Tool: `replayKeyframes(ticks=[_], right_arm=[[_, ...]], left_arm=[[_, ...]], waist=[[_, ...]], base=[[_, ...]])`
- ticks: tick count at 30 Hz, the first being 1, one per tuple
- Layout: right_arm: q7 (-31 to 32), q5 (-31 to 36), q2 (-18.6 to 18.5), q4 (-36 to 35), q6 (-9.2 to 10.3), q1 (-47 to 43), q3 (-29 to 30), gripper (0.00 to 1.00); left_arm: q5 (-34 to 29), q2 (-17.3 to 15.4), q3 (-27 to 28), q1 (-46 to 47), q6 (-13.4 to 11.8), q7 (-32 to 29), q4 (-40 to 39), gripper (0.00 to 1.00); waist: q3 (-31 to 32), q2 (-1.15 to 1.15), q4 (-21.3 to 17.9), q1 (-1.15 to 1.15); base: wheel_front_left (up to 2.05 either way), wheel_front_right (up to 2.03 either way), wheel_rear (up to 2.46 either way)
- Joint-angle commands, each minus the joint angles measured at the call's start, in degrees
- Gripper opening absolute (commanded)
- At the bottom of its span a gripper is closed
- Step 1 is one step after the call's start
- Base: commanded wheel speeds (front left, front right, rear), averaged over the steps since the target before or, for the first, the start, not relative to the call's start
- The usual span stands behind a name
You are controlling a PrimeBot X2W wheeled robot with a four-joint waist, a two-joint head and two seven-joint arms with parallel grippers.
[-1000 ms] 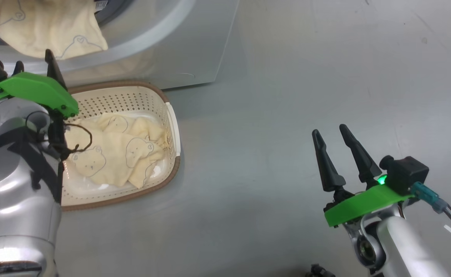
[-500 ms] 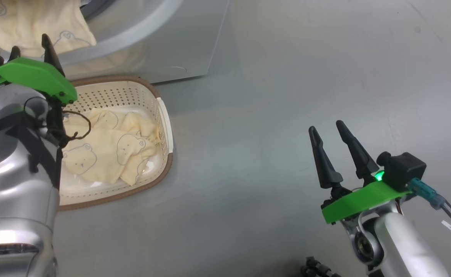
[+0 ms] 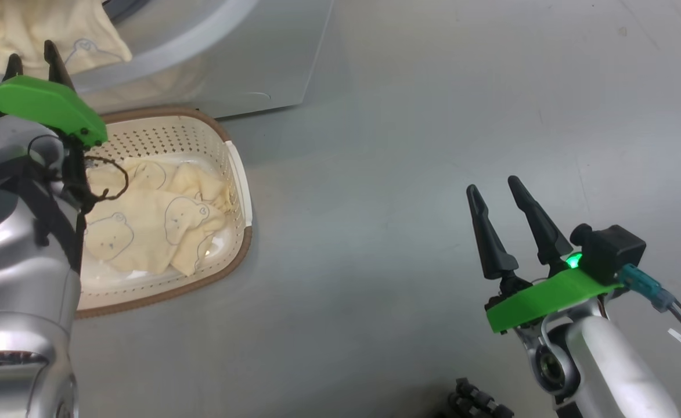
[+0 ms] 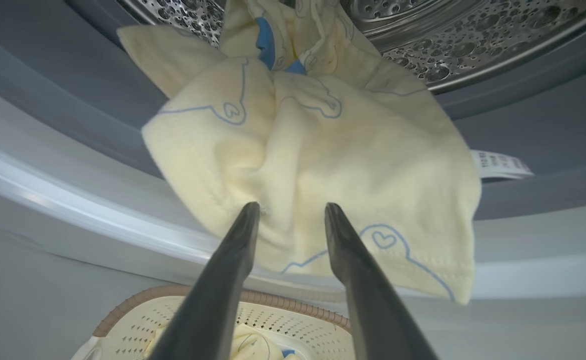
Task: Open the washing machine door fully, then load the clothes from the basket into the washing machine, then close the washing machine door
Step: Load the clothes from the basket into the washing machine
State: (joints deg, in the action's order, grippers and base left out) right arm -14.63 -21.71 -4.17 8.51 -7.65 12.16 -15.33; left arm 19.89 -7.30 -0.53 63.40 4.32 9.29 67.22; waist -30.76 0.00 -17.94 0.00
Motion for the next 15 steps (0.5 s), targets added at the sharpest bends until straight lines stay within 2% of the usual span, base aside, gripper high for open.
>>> replayKeyframes(ticks=[1,2,3,8,11,14,15], right_arm=[[-0.37,-0.44,-0.87,-1.70,0.16,0.52,-1.05,1.00],[-0.37,-0.49,-0.87,-1.73,0.16,0.53,-1.05,1.00],[-0.37,-0.52,-0.86,-1.75,0.16,0.55,-1.05,1.00],[-0.37,-0.59,-0.81,-1.88,0.16,0.60,-1.04,1.00],[-0.37,-0.64,-0.79,-1.90,0.16,0.61,-0.94,1.00],[-0.37,-0.68,-0.77,-1.90,0.16,0.64,-0.89,1.00],[-0.37,-0.68,-0.77,-1.90,0.16,0.64,-0.85,1.00]], left_arm=[[-0.17,-2.58,0.23,2.13,-0.14,0.99,-0.76,0.66],[-0.21,-2.66,0.12,2.41,-0.17,1.20,-0.51,0.63],[-0.30,-2.74,-0.06,2.68,-0.19,1.41,-0.27,0.51],[-0.91,-2.95,-1.01,3.92,-0.66,2.53,0.65,0.31],[-1.00,-2.98,-1.35,4.42,-0.81,3.05,1.18,0.23],[-0.99,-3.02,-1.63,4.79,-0.84,3.49,1.70,0.00],[-0.98,-3.01,-1.72,4.85,-0.84,3.62,1.87,0.00]], waist=[[-0.29,0.00,-0.22,0.00],[-0.42,0.00,-0.31,0.00],[-0.54,0.00,-0.41,0.00],[-1.08,0.00,-0.82,0.00],[-1.33,0.00,-0.95,0.00],[-1.48,0.00,-0.99,0.00],[-1.49,0.00,-0.95,0.00]], base=[[0.00,0.00,0.00],[0.00,0.00,0.00],[0.00,0.00,0.00],[0.00,0.00,0.00],[0.00,0.00,0.00],[0.00,0.00,0.00],[0.00,0.00,0.00]])
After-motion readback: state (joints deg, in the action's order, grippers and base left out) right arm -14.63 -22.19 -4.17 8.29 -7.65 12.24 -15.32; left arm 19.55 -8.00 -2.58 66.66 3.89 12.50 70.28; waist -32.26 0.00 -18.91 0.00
